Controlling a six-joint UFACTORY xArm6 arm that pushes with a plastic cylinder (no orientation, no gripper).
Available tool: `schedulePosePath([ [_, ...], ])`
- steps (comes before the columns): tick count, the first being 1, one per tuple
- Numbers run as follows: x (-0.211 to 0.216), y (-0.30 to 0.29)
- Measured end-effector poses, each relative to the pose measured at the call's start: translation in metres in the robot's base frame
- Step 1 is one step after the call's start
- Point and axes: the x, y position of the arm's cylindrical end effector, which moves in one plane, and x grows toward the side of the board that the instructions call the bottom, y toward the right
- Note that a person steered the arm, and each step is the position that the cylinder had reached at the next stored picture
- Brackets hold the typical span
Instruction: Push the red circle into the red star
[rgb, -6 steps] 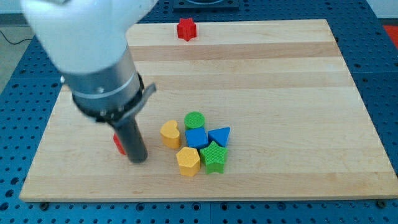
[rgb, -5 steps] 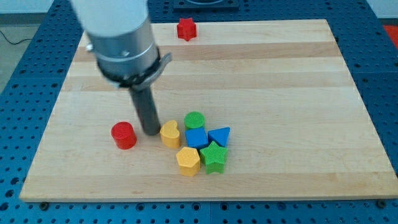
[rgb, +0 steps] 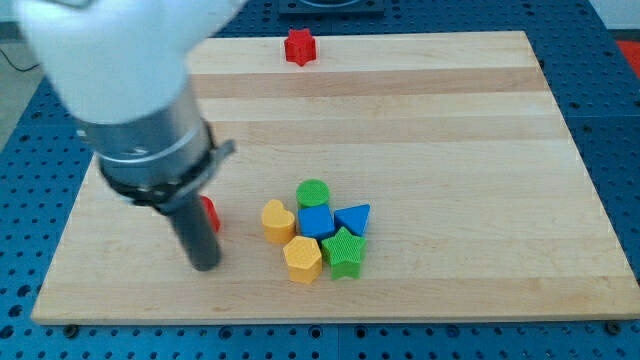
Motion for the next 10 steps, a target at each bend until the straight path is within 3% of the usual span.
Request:
schedulePosePath([
  [1, -0.047, -0.026],
  [2, -0.091, -0.011],
  [5, -0.059, -0.006],
  [6, -0.071, 0.035],
  [7, -0.119, 0.093],
  [8, -0.160, 0.116],
  [9, -0.161, 0.116],
  [10, -0.194, 0.120],
])
